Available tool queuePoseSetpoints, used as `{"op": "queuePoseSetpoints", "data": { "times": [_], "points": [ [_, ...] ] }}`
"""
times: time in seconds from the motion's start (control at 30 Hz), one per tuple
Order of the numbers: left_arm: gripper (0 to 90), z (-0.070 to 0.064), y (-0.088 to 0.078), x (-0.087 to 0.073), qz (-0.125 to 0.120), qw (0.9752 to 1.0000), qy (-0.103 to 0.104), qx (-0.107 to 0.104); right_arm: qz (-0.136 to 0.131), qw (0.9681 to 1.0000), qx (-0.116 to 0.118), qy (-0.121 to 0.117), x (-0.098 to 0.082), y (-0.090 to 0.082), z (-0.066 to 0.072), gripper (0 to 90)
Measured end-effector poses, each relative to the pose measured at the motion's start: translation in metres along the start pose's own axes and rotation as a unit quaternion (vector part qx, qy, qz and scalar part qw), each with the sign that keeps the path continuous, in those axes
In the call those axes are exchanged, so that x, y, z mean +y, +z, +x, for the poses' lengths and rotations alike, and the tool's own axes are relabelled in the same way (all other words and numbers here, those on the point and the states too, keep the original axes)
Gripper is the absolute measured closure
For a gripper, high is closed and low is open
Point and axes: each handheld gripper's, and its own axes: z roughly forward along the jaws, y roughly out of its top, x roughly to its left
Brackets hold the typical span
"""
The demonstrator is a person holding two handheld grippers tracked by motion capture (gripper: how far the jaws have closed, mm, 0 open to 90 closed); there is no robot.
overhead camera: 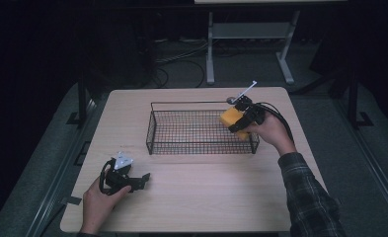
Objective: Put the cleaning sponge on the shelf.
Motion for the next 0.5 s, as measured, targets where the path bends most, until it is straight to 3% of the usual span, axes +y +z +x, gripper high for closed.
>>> {"op": "queuePoseSetpoints", "data": {
  "times": [0.5],
  "points": [
    [12.6,0.000,0.000,0.000,0.000,1.0000,0.000,0.000,0.013,0.9999,0.004,-0.002,0.002,0.019,-0.003,22.2]
  ]
}}
